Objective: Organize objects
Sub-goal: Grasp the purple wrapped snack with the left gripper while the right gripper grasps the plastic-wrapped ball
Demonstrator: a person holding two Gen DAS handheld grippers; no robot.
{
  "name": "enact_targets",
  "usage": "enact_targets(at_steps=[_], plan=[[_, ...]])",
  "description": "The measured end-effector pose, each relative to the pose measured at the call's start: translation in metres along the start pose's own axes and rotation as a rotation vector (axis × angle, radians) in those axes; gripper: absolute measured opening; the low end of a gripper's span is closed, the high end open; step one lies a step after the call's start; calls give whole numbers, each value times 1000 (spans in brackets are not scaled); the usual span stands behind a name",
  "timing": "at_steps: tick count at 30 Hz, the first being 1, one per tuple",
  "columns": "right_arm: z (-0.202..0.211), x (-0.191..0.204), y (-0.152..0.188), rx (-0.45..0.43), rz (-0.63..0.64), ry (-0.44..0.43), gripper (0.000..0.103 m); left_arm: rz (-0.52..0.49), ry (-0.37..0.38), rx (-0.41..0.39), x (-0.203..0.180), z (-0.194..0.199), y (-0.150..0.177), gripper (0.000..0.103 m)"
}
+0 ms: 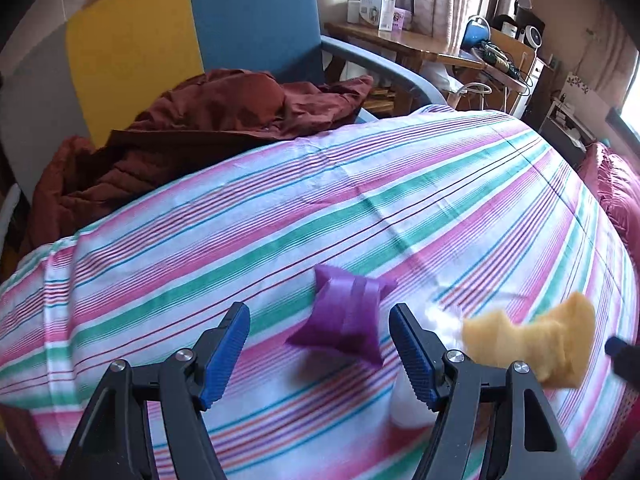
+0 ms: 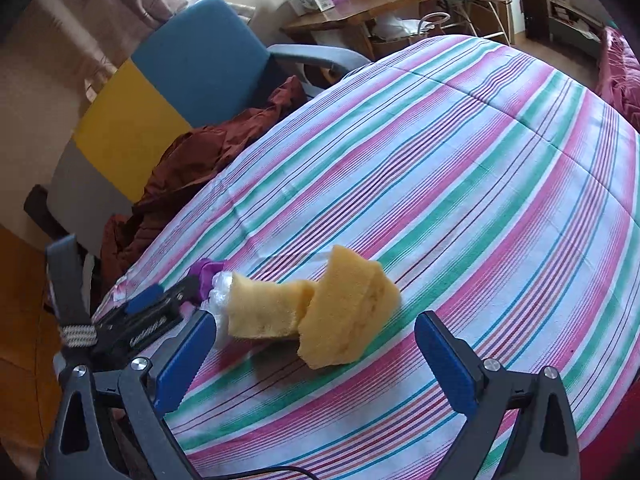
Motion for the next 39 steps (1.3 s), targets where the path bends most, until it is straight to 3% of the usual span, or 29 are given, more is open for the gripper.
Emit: enact_targets(at_steps=[4, 6, 8, 13, 20, 25, 32, 39], plan=[[-3, 5, 3, 13, 27, 1, 102, -20, -7, 29, -2, -23, -4, 72], [-2, 7, 3, 10, 39, 2, 102, 0, -2, 69, 4, -38, 0, 49], [-1, 7, 3, 5, 48, 5, 100, -9, -22, 33, 9, -33, 1, 41], [1, 13, 3, -8, 82, -1, 96, 28, -39, -2, 22, -10, 33, 40], [4, 37, 10, -28, 187, -13, 96, 139, -25, -19, 28, 48, 116, 40], [1, 74, 31, -11, 388, -14, 96, 153, -12, -26, 22, 72, 156, 40], [-16, 132, 35, -31, 763, 27, 95, 127, 8, -37, 19, 73, 157, 40], [-82, 153, 36, 114, 1050, 110, 96, 146, 38, -53, 21, 75, 158, 40]])
Point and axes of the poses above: each gripper's, at about its wrist camera, not at the fingertips, and z roughly against the way its jaws point, x to its left, y to its underside, the point moved 9 cm from there along -z, roughly the way its jaws point, and after that the axes turned 7 degrees about y, right-handed, at the moved point
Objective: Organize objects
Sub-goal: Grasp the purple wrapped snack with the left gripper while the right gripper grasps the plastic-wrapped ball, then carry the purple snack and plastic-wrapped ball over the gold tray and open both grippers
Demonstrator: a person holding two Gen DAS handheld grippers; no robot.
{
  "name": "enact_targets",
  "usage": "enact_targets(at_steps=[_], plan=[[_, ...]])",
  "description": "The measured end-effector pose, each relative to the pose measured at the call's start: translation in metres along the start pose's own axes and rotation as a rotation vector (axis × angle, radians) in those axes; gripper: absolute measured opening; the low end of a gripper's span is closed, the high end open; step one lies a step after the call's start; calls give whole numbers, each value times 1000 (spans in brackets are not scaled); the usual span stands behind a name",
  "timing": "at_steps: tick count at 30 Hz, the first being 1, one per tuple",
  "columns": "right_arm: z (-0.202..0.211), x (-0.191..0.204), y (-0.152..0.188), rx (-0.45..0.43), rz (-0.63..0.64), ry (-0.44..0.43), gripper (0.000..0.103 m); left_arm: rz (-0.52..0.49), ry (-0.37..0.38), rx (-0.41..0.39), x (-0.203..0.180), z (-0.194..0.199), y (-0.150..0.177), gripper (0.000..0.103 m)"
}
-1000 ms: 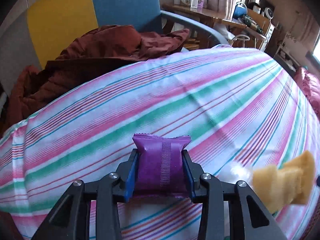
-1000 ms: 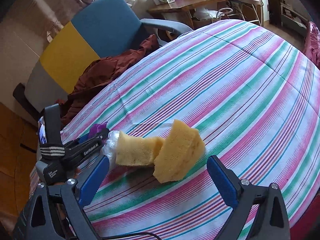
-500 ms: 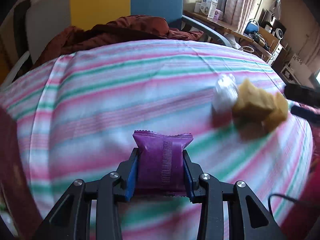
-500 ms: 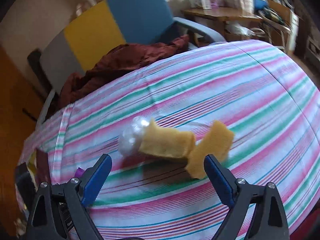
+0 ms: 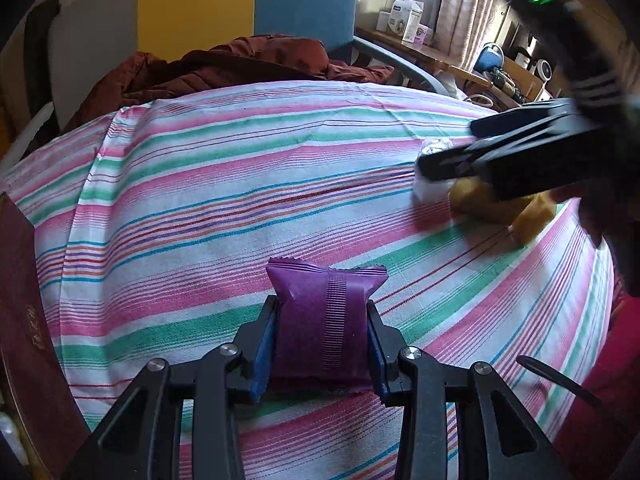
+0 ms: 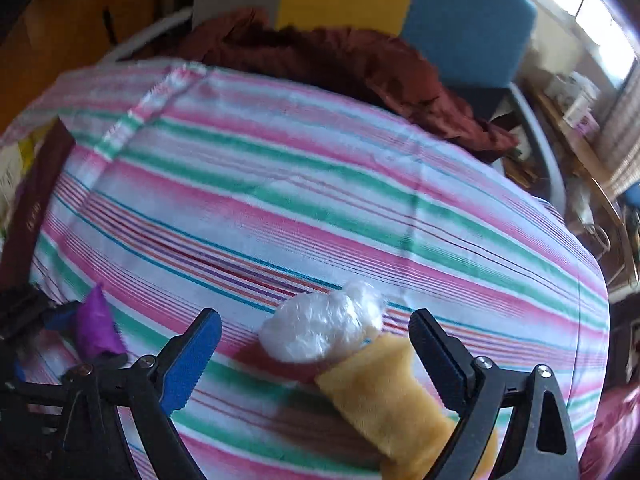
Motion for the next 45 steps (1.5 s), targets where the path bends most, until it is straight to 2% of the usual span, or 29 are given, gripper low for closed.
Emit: enact_targets(at_steps=[1, 3, 4, 5, 7, 14, 18, 23, 26, 28, 31, 36, 45], plan=[[-13, 0, 1, 37, 16, 10, 96, -2, 1, -1, 0, 0, 0, 40], [-30, -3, 5, 78, 16, 39, 84, -10, 1, -3, -1, 0, 1, 40], [-33, -3, 5, 77, 6, 36, 73, -10, 2, -3, -1, -1, 0, 40], [-30, -4, 5, 61, -8, 28, 68, -9, 5, -3, -1, -1, 0, 40], [-17, -4, 1, 18, -42, 0, 66, -12, 8, -5, 1, -2, 0, 41], [52, 8, -1, -156, -148, -84, 65, -42, -15, -21, -1, -1, 3, 40], [72, 28, 15, -193, -223, -133, 66, -38, -28, -18, 2, 4, 7, 39], [67, 55, 48, -143, -288, -167, 66, -42, -56, -4, 2, 16, 19, 39], [55, 62, 62, -93, -284, -125, 66, -27, -70, -1, 4, 25, 25, 38], [46, 64, 68, -65, -267, -93, 66, -36, -89, -27, 3, 37, 25, 38], [37, 71, 71, -33, -219, -46, 66, -55, -97, -69, -4, 56, 22, 38], [30, 78, 74, -9, -175, -25, 66, -79, -111, -136, -11, 90, 15, 39], [22, 76, 78, 15, -163, -1, 66, -57, -141, -186, -2, 127, 22, 39]])
Point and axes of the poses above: each gripper's, at about its wrist camera, not at the fingertips, and z roughly against the way its jaws point, x to its left, y to its underside, the point moved 9 cm from there along -z, roughly the way its jaws point, and after that the axes turned 7 degrees about y, right-handed, at the moved point
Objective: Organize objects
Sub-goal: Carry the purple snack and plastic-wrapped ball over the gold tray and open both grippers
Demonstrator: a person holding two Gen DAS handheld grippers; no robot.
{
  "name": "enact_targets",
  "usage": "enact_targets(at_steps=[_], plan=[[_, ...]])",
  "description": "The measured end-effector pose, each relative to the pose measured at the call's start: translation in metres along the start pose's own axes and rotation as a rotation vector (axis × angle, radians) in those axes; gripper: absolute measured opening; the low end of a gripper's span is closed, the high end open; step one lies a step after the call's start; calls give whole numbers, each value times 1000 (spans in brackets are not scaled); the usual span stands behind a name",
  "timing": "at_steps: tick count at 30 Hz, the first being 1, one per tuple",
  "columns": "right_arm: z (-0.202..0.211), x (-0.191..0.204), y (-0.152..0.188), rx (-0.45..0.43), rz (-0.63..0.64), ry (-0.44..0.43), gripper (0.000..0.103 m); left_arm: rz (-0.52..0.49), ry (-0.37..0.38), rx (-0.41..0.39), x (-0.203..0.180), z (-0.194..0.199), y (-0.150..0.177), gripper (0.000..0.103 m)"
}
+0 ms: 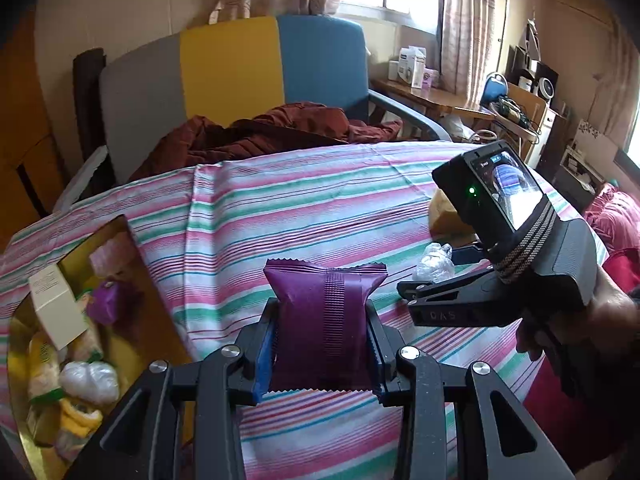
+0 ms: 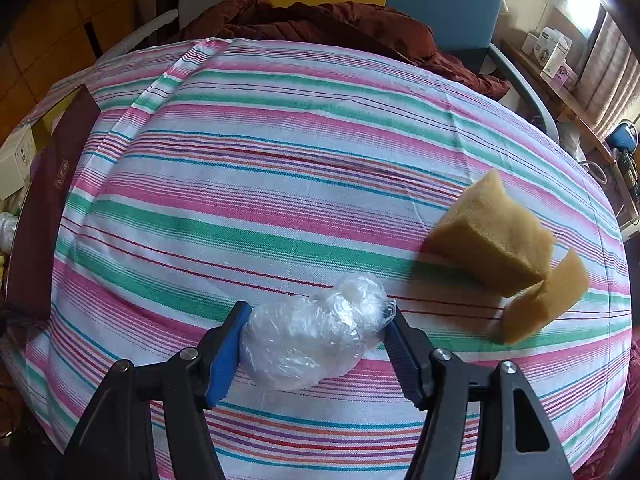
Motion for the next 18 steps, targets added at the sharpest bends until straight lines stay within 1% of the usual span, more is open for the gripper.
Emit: enact_targets(at_steps=[8, 14, 18], plan=[[3, 5, 1, -8, 2, -16, 66, 31, -38, -18, 22, 22, 12, 39], [8, 21, 7, -6, 18, -28, 66, 82, -47, -15, 43, 32, 24, 39], [14, 35, 11, -2, 26, -60, 66, 130, -53, -10, 66, 41, 37, 39]])
Point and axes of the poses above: each gripper's, at about its wrist camera, not at the fingertips, and z roughly against the way its jaws point, x to its left, y to its underside, the point moved 9 cm from there along -z, roughly the way its jaws point, and after that the axes turned 7 degrees about y, right-handed, at the moved point
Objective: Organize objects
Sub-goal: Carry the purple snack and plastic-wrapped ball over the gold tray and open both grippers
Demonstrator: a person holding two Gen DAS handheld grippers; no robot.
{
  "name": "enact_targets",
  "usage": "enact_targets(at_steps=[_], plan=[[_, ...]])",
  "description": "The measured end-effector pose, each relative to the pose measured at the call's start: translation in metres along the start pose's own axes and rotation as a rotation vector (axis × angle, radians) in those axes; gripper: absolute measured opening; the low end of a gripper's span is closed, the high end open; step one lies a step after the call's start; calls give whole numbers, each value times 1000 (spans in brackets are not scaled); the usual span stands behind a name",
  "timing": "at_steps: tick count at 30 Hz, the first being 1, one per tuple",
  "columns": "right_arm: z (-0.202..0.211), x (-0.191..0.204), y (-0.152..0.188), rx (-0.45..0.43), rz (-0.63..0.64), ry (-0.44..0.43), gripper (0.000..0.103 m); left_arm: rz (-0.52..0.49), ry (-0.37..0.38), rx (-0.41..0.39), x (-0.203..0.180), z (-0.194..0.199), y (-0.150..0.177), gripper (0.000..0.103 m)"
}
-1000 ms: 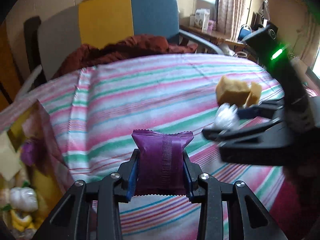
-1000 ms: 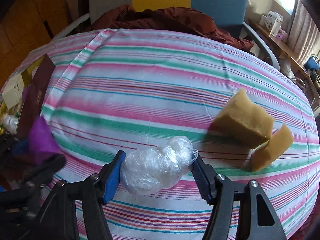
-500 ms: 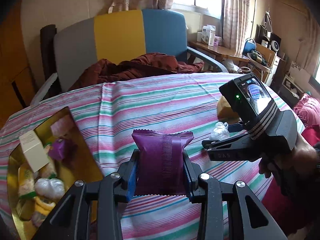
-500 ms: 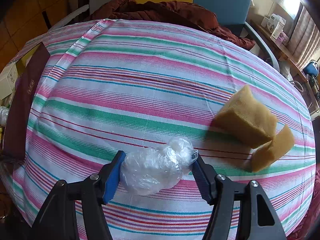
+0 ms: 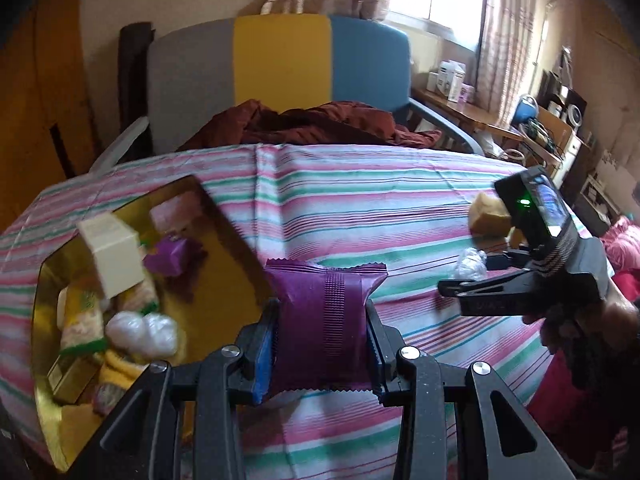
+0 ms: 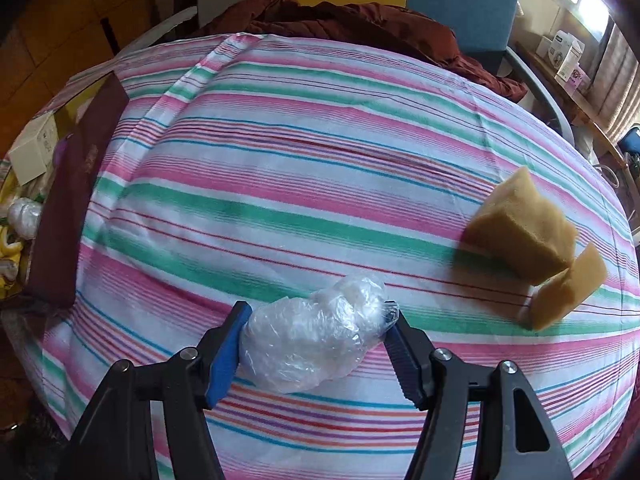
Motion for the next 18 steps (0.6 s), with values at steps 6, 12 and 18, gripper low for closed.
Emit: enact_targets(at_steps=[6, 12, 18], plan=[[25, 32, -2, -51, 23, -51, 66, 144, -49, -17, 61, 24, 13, 39], [59, 74, -16, -124, 43, -155, 66, 275, -129, -56, 123, 57, 27, 39], [88, 127, -30, -183, 123, -244, 66, 385, -166, -67, 167, 73, 46, 39]])
Point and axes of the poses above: each gripper's, at about its wrist camera, not at the fingertips, and z roughly against the way its jaws point, x to its left, y to its underside, the point moved 9 cm from there along -z, roughly the way its jaws point, and after that the axes turned 7 degrees about y, right-handed, at the moved point
